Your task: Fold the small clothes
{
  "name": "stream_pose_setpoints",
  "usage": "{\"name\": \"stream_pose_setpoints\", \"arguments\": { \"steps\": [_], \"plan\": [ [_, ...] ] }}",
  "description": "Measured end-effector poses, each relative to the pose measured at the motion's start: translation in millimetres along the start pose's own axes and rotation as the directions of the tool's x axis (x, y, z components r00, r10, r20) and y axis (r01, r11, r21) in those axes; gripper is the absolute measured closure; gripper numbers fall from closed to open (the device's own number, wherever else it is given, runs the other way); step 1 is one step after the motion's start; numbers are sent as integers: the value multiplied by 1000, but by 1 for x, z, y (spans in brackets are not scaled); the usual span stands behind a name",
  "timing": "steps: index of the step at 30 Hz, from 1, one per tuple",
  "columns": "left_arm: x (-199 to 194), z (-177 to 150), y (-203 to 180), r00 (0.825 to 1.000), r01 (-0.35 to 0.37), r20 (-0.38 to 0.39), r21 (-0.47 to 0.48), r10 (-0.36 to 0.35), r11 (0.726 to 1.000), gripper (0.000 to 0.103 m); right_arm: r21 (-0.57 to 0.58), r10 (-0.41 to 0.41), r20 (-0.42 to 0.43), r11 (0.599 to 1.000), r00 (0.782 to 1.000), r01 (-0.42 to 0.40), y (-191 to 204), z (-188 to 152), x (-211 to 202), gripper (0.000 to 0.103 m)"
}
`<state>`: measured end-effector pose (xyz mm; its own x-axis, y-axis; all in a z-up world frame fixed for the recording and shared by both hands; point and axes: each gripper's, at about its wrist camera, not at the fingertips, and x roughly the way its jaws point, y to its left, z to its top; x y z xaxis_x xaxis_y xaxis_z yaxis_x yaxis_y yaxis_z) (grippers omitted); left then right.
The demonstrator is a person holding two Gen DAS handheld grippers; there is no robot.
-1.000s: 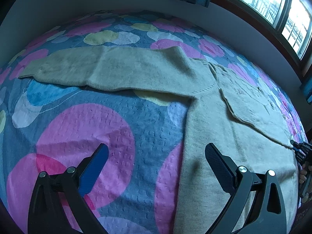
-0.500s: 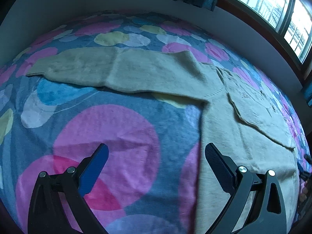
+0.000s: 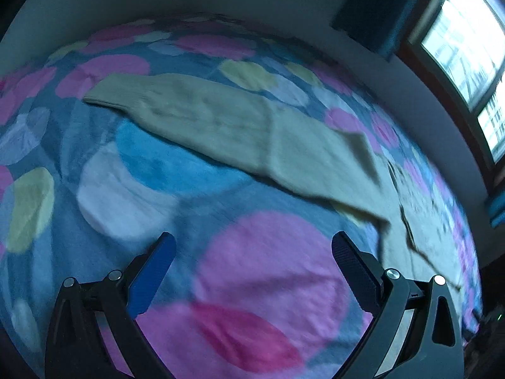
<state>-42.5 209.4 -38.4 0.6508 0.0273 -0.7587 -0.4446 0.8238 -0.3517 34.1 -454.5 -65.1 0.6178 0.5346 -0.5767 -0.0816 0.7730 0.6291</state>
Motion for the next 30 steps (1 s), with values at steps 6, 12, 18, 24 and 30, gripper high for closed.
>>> {"name": "stream_pose_setpoints", "arguments": {
  "steps": [6, 12, 18, 24, 30],
  "plan": [
    [8, 34, 44, 999, -9, 41, -74, 12, 997, 4, -3, -3, 2, 1000, 1000, 3, 1, -1, 0, 11],
    [20, 72, 82, 997, -4, 72, -134, 14, 991, 4, -3, -4, 4, 1000, 1000, 4, 0, 0, 1, 11],
    [31, 97, 113, 992, 71, 118, -199, -48, 978, 4, -2, -3, 8, 1000, 1000, 3, -2, 2, 1, 11],
    [38, 112, 123, 987, 130, 122, -197, -107, 972, 4, -2, -5, 11, 1000, 1000, 5, -3, 4, 2, 10],
    [37, 117, 129, 985, 150, 120, -271, -121, 951, 8, -4, -3, 12, 1000, 1000, 3, -5, 5, 2, 10]
  ]
}}
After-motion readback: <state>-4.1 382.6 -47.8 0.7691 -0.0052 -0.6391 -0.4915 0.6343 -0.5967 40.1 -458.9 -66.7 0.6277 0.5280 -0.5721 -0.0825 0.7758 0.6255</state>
